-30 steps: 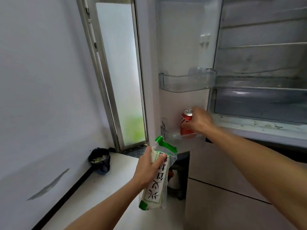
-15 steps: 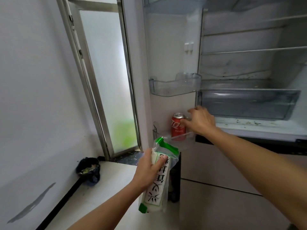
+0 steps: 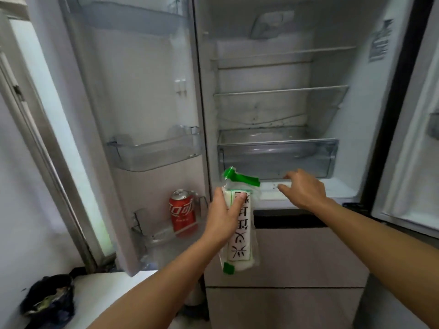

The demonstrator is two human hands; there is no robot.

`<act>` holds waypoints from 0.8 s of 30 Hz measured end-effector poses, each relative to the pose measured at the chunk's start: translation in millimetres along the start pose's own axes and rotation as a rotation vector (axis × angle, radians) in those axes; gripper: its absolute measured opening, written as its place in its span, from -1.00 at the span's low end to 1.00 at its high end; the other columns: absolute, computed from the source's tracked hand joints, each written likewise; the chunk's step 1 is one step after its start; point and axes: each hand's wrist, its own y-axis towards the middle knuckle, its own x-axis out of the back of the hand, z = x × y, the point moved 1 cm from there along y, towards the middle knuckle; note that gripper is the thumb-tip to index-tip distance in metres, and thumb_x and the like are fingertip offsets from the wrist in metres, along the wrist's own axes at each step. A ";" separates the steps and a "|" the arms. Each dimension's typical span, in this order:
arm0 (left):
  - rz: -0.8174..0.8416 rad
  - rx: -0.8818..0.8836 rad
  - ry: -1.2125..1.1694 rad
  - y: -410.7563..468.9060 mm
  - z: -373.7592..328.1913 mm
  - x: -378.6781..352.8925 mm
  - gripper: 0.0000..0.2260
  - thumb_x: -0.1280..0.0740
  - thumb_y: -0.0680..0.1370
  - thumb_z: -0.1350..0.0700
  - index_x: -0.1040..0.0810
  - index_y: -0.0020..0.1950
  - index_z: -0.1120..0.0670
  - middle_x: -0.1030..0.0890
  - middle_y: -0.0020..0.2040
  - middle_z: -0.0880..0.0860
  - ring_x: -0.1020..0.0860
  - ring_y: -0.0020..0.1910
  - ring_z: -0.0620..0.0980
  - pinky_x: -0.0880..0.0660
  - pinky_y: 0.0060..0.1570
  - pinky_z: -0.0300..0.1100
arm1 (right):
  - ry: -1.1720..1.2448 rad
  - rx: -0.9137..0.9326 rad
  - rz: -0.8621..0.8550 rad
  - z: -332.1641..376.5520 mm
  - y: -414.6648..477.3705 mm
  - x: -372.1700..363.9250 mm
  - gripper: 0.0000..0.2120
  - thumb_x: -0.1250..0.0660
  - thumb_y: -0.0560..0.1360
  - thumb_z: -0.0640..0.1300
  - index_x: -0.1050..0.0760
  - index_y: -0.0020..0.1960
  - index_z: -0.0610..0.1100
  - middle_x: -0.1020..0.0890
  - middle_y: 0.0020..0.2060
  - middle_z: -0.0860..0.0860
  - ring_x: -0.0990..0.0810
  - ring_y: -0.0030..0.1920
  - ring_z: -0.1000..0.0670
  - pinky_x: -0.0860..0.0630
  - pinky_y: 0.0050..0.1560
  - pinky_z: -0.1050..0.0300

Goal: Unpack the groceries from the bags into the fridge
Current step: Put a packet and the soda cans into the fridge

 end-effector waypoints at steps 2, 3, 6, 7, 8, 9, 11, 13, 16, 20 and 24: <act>-0.049 0.001 -0.025 37.7 -9.7 -24.5 -0.81 -0.30 0.57 -0.08 -0.38 0.05 -0.01 -0.59 -0.08 -0.02 -0.63 -0.10 -0.03 -0.60 -0.10 -0.05 | 0.023 0.002 -0.006 -22.6 29.0 -1.4 -0.57 -0.27 0.54 0.13 -0.49 0.32 -0.07 -0.53 0.27 -0.09 -0.53 0.20 -0.16 -0.48 0.05 0.00; -0.087 0.001 -0.026 58.6 -14.0 -34.7 -0.81 -0.31 0.57 -0.06 -0.39 0.04 0.01 -0.59 -0.09 -0.02 -0.61 -0.10 -0.04 -0.57 -0.12 -0.10 | 0.034 0.013 -0.005 -32.4 45.4 -2.1 -0.57 -0.27 0.53 0.13 -0.49 0.32 -0.07 -0.52 0.28 -0.09 -0.52 0.20 -0.16 -0.48 0.08 -0.01; -0.183 0.026 -0.053 129.2 -19.8 -57.5 -0.79 -0.32 0.55 -0.08 -0.41 0.03 0.01 -0.62 -0.06 0.03 -0.62 -0.09 -0.01 -0.59 -0.06 0.00 | 0.038 0.063 -0.006 -55.4 94.9 -3.8 -0.55 -0.26 0.55 0.15 -0.46 0.35 -0.05 -0.47 0.32 -0.08 -0.50 0.25 -0.16 -0.46 0.12 -0.03; -0.220 0.036 -0.054 151.8 -21.3 -62.6 -0.77 -0.33 0.54 -0.10 -0.42 0.03 0.02 -0.63 -0.07 0.04 -0.63 -0.11 0.02 -0.60 -0.05 0.05 | 0.045 0.089 -0.010 -61.1 110.6 -4.6 -0.55 -0.26 0.55 0.15 -0.45 0.35 -0.05 -0.47 0.32 -0.09 -0.49 0.26 -0.15 -0.46 0.13 -0.03; -0.263 0.044 -0.047 173.7 -22.7 -66.9 -0.74 -0.34 0.53 -0.11 -0.43 0.05 0.04 -0.64 -0.08 0.05 -0.64 -0.12 0.03 -0.60 -0.06 0.07 | 0.049 0.116 -0.014 -65.4 125.9 -5.3 -0.55 -0.26 0.55 0.15 -0.45 0.35 -0.05 -0.47 0.32 -0.09 -0.48 0.27 -0.15 -0.46 0.14 -0.03; -0.305 0.048 -0.039 194.0 -25.1 -69.9 -0.72 -0.35 0.53 -0.10 -0.44 0.07 0.06 -0.64 -0.10 0.05 -0.64 -0.14 0.04 -0.61 -0.08 0.06 | 0.049 0.138 -0.020 -68.5 141.1 -6.2 -0.55 -0.26 0.54 0.15 -0.45 0.35 -0.04 -0.48 0.30 -0.08 -0.47 0.27 -0.15 -0.45 0.15 -0.03; -0.368 0.054 -0.024 232.4 -31.5 -73.3 -0.71 -0.34 0.54 -0.09 -0.43 0.10 0.07 -0.63 -0.12 0.04 -0.64 -0.15 0.04 -0.60 -0.13 -0.01 | 0.054 0.166 -0.031 -71.2 170.0 -6.0 -0.56 -0.25 0.54 0.14 -0.45 0.35 -0.03 -0.49 0.28 -0.06 -0.47 0.28 -0.14 -0.44 0.14 -0.04; -0.412 0.065 0.005 268.0 -38.3 -73.3 -0.71 -0.33 0.54 -0.09 -0.42 0.13 0.06 -0.61 -0.15 0.02 -0.63 -0.17 0.05 -0.59 -0.17 -0.03 | 0.077 0.204 -0.051 -69.4 197.7 -7.5 -0.58 -0.25 0.54 0.13 -0.46 0.34 -0.02 -0.50 0.26 -0.06 -0.47 0.27 -0.13 -0.45 0.15 -0.03; -0.438 0.071 0.068 320.5 -42.2 -72.7 -0.68 -0.32 0.56 -0.09 -0.37 0.17 0.08 -0.59 -0.19 0.03 -0.62 -0.22 0.05 -0.56 -0.30 -0.08 | 0.089 0.261 -0.076 -61.6 237.0 -11.8 -0.58 -0.23 0.56 0.12 -0.43 0.36 -0.02 -0.49 0.26 -0.05 -0.45 0.28 -0.11 -0.43 0.16 -0.02; -0.436 0.058 0.146 386.2 -37.7 -72.3 -0.70 -0.31 0.58 -0.05 -0.34 0.15 0.10 -0.55 -0.20 0.04 -0.58 -0.30 0.00 -0.45 -0.45 -0.17 | 0.094 0.302 -0.100 -48.2 285.7 -23.0 -0.59 -0.21 0.58 0.09 -0.42 0.37 -0.04 -0.48 0.28 -0.06 -0.42 0.30 -0.11 -0.40 0.18 -0.01; -0.350 0.145 0.195 448.2 -9.5 -76.6 -0.71 -0.29 0.58 -0.05 -0.32 0.12 0.12 -0.57 -0.15 0.11 -0.61 -0.25 0.06 -0.54 -0.37 -0.08 | 0.081 0.306 -0.093 -33.5 324.5 -45.6 -0.62 -0.19 0.59 0.06 -0.44 0.36 -0.04 -0.49 0.27 -0.07 -0.44 0.30 -0.12 -0.41 0.19 -0.01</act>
